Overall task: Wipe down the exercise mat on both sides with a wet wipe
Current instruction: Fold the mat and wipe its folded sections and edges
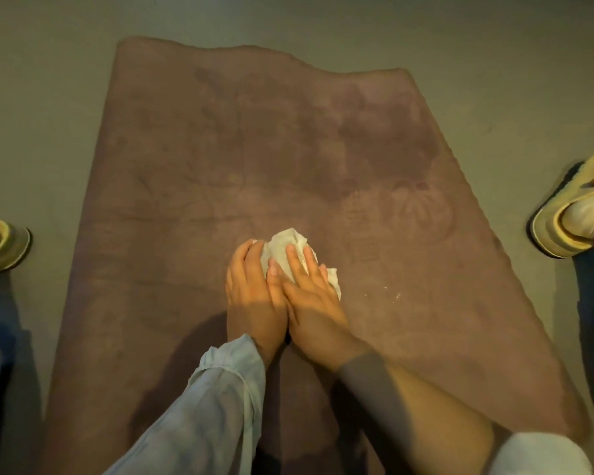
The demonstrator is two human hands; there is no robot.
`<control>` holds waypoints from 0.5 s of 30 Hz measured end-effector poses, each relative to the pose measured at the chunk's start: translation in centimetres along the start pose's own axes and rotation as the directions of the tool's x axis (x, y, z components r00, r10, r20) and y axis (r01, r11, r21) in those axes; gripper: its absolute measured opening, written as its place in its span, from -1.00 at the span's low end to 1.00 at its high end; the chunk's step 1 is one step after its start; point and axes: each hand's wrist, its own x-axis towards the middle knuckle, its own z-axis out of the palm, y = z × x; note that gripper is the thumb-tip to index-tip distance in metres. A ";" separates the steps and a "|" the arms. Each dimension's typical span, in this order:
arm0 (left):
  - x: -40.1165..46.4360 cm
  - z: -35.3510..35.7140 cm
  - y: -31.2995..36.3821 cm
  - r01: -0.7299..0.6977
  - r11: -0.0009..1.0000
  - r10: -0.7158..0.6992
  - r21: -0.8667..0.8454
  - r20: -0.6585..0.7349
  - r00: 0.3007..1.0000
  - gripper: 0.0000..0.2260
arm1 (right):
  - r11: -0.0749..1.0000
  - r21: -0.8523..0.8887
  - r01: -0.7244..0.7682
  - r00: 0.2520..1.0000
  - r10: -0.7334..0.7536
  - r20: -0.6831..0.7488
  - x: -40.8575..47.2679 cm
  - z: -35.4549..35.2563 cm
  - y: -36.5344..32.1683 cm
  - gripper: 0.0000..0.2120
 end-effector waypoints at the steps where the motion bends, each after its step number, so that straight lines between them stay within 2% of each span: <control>1: 0.0 0.0 0.1 0.003 1.000 -0.003 -0.018 -0.010 1.000 -0.49 | 0.998 -0.064 -0.008 1.000 0.008 0.009 0.7 0.0 0.1 -0.53; 3: 0.0 -0.1 0.2 0.003 1.000 -0.003 -0.013 0.002 1.000 -0.49 | 0.991 -0.135 -0.018 0.999 0.023 0.034 2.9 -0.7 0.4 -0.51; 7: -0.1 0.2 0.1 -0.051 0.993 0.046 0.103 0.049 0.998 -0.54 | 0.969 -0.244 -0.048 0.998 0.054 0.020 7.9 -2.5 1.8 -0.49; 11: 0.0 0.3 -0.1 -0.068 0.988 0.061 0.139 0.054 0.997 -0.56 | 0.966 -0.192 -0.172 0.982 0.183 0.040 11.1 -3.3 1.8 -0.44; 15: 0.0 0.4 -0.3 -0.081 0.992 0.077 0.101 0.044 0.996 -0.57 | 0.971 -0.219 -0.099 0.994 0.109 0.030 8.4 -2.4 1.6 -0.44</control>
